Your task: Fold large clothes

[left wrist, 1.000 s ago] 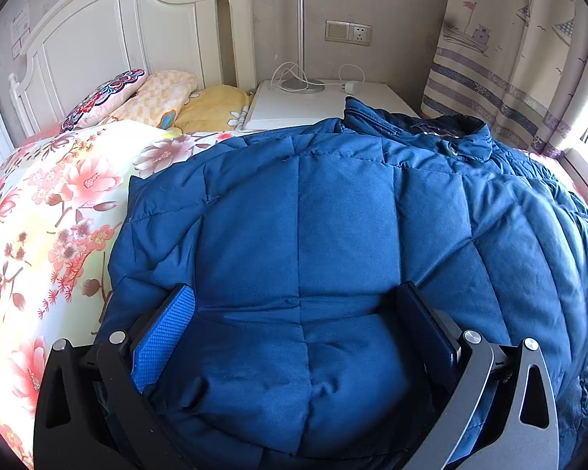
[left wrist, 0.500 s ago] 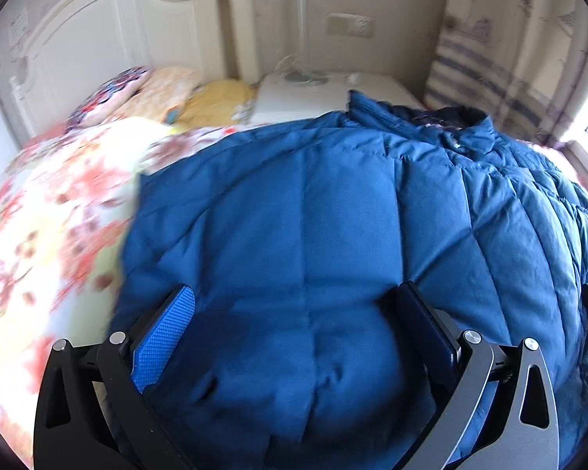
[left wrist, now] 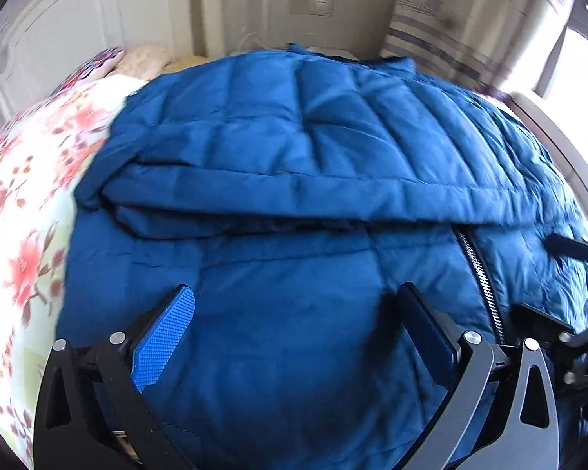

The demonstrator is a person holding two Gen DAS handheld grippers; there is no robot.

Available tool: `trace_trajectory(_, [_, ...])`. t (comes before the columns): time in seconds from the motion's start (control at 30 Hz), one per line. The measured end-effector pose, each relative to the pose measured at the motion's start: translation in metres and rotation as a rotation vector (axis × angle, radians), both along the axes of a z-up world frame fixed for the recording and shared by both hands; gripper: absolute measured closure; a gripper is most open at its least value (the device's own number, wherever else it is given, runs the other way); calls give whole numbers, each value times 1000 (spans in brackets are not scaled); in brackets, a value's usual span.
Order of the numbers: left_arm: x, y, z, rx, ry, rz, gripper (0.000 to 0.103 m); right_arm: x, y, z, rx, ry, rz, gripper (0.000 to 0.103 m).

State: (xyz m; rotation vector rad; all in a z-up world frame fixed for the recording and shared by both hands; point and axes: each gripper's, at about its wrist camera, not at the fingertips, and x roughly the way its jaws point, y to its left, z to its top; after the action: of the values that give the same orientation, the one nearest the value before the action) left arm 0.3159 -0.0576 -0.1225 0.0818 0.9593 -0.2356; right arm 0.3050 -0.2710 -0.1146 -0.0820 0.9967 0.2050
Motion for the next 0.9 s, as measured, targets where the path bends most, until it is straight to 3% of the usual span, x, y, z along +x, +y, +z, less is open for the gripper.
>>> trace_trajectory(0.17, [-16,36,10,-3,-28,88,4,-14,-52,15,1,-41,-149,4])
trace_trajectory(0.23, [-16,56,7,-107,0,118,5,-10,-80,-9,16,15,-206,3])
trace_trajectory(0.27, [-16,59,7,-127,-4,125,5,-11,-85,-13,69,-3,-194,2])
trace_trajectory(0.3, [-17,57,6,-103,-2,127,5,-12,-87,-13,90,-12,-194,2])
trace_trajectory(0.43, [-18,34,2,57,-11,122,5,-11,-74,-14,9,-16,-192,2])
trace_trajectory(0.53, [-19,38,3,28,-10,127,5,-12,-86,-14,71,-22,-194,3])
trace_trajectory(0.63, [-33,50,15,-15,-45,184,5,-29,-80,4,42,-50,-254,7])
trace_trajectory(0.7, [-52,54,25,-96,-57,179,5,-51,-63,20,74,-100,-178,7])
trace_trajectory(0.77, [-72,44,31,-119,-69,134,5,-72,-34,30,44,-126,-50,7])
trace_trajectory(0.83, [-94,22,28,-47,-79,62,5,-86,-10,26,25,-111,62,6])
trace_trajectory(0.9, [-105,-1,9,73,-53,5,4,-89,11,3,-54,-30,128,6])
